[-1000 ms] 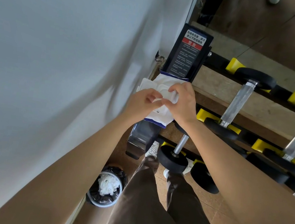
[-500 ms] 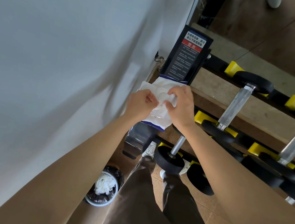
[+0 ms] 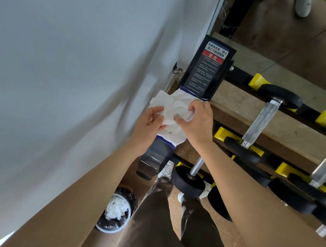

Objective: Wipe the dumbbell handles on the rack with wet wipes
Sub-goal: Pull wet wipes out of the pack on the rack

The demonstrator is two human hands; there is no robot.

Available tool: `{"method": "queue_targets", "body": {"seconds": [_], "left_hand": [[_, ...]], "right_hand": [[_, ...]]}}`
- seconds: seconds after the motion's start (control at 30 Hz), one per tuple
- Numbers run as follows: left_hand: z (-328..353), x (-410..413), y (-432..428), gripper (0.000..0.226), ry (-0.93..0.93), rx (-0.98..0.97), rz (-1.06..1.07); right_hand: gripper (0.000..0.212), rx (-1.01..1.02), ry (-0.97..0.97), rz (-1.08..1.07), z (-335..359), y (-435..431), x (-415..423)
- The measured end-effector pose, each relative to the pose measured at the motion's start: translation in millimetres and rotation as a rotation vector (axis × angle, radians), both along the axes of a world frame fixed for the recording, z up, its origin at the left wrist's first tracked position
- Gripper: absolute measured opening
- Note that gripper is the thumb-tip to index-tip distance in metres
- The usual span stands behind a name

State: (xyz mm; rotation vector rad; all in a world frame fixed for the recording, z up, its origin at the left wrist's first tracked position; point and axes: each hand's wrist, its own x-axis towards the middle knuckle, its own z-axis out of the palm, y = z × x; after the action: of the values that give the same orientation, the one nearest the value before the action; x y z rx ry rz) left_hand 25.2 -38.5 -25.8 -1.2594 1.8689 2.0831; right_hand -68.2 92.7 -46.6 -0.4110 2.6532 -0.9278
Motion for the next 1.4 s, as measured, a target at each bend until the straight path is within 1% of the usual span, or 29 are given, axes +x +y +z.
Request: {"method": "queue_targets", "body": {"seconds": [0.07,0.1,0.17,0.2,0.27,0.3,0.33,0.4,0.5,0.6,0.67,0.77,0.87,0.93,1.0,1.07,1.13,1.17,1.2,1.23,1.3,1.33,1.37,1.4], "left_hand": [[2,-3,0,0.03,-0.047,-0.056,-0.083],[3,-5,0,0.027,-0.078,-0.085,-0.131],[8,-11,3,0.018,-0.142,-0.112,-0.158],[9,-14,3,0.02,-0.177,-0.147,-0.173],[9,-20,5,0.029,-0.24,-0.301,-0.266],[9,-22,5,0.031,-0.247,-0.354,-0.29],[8,-23,5,0.033,-0.238,-0.369,-0.285],[5,-21,4,0.036,-0.215,-0.331,-0.227],[8,-12,5,0.019,-0.158,-0.148,-0.097],[14,-3,7,0.008,-0.072,0.051,0.054],[21,-1,9,0.012,-0.026,0.126,0.122],[35,-4,8,0.017,0.038,0.178,0.221],[53,-11,-5,0.019,0.113,0.292,0.447],[59,-15,-15,0.013,0.123,0.268,0.436],[63,-16,-21,0.013,0.112,0.24,0.341],[62,-15,-24,0.01,0.11,0.269,0.273],[59,-15,-25,0.013,0.092,0.302,0.228],[57,-14,-24,0.015,0.077,0.302,0.198],[55,-13,-24,0.019,0.059,0.297,0.166],[52,-12,-23,0.024,0.041,0.295,0.133],[51,-11,-20,0.04,0.024,0.306,0.065],[51,-10,-19,0.047,0.021,0.32,0.038],[51,-9,-19,0.049,0.02,0.327,0.01],[51,-9,-19,0.048,0.022,0.321,-0.021]], "right_hand": [[0.043,0.07,0.01,0.009,0,-2,1],[0.043,0.11,0.02,0.016,0,-4,1],[0.044,0.171,0.034,0.021,-1,-8,2],[0.045,0.194,0.041,0.02,-1,-10,2],[0.046,0.219,0.056,0.027,0,-10,2],[0.045,0.217,0.057,0.037,0,-10,1],[0.043,0.208,0.056,0.048,0,-8,0],[0.041,0.194,0.062,0.054,1,-6,-1],[0.041,0.176,0.054,0.032,2,-8,-1],[0.043,0.157,0.034,0.006,4,-10,0],[0.043,0.15,0.036,-0.011,6,-11,-1],[0.042,0.156,0.048,-0.033,6,-13,-2],[0.041,0.176,0.061,-0.024,4,-13,-6],[0.04,0.204,0.089,0.001,5,-10,-7],[0.039,0.286,0.163,0.031,9,-8,-6],[0.036,0.341,0.19,0.023,14,-5,-4],[0.03,0.285,0.157,-0.008,19,0,-2],[0.026,0.199,0.134,-0.023,22,2,-1],[0.021,0.07,0.088,-0.029,26,5,0],[0.017,-0.078,-0.008,-0.036,33,7,1],[0.016,-0.311,-0.329,-0.046,54,9,3],[0.017,-0.37,-0.465,-0.024,62,9,6],[0.014,-0.376,-0.525,0.018,66,10,9],[0.01,-0.366,-0.531,0.048,68,11,13]]}}
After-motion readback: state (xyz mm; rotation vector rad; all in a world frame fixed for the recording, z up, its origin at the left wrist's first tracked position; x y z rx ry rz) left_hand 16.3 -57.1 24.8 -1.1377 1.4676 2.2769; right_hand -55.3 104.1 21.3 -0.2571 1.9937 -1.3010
